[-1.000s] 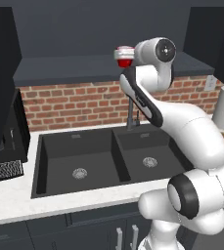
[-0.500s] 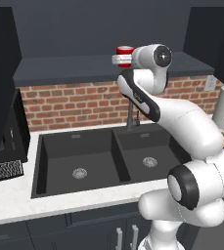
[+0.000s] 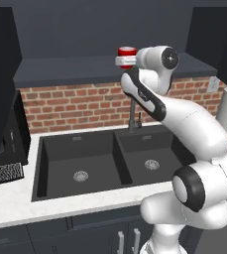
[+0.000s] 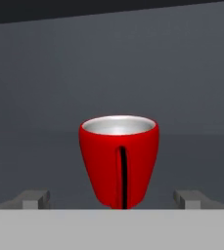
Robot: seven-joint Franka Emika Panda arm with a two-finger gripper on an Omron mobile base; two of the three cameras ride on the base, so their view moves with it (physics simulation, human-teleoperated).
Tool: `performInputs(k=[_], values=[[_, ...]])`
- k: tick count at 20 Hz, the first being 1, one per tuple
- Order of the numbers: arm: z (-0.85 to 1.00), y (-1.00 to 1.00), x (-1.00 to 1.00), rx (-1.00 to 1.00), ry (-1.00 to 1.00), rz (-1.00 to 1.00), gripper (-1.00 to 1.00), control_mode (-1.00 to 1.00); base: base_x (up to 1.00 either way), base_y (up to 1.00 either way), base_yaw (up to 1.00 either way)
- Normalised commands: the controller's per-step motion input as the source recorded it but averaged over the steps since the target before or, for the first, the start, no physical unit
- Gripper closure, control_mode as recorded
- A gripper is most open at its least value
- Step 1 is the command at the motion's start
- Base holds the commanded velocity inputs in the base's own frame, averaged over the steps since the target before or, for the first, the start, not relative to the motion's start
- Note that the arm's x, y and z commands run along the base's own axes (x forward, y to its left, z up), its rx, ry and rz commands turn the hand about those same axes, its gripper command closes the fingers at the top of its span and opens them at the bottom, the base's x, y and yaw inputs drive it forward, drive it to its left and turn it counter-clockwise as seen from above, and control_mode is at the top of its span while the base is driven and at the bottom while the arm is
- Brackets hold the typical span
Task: Pick the kettle from the counter and place it on the tray. Then pick the mug from the cabinet and place it on the tray. Then close the cabinet doors.
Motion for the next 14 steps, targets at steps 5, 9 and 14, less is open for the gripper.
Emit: performInputs(k=[5,9,14], values=[[0.01,0.01,0.12,0.0,-0.01,0.05,-1.0,-1.0,0.0,0.0,0.0],[0.0,0.03,0.28,0.0,0.0,0.04,-1.0,-1.0,0.0,0.0,0.0],[0.0,-0.01,0.11,0.0,0.0,0.01,-1.0,-1.0,0.0,0.0,0.0]])
